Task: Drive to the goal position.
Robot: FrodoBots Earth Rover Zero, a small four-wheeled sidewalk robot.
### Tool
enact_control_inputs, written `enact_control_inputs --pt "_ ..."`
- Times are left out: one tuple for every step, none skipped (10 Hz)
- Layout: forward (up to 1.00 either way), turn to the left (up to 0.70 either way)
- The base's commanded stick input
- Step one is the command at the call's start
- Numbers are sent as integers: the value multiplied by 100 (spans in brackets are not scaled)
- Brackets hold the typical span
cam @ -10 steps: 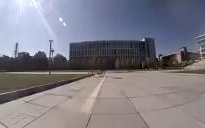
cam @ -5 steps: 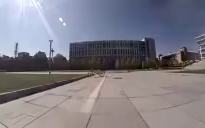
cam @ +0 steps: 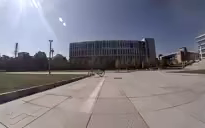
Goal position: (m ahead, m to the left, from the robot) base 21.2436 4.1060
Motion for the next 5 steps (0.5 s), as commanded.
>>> enact_control_inputs --pt "6 0" --pt "6 0" --pt "6 0" --pt "6 0" --pt "7 0"
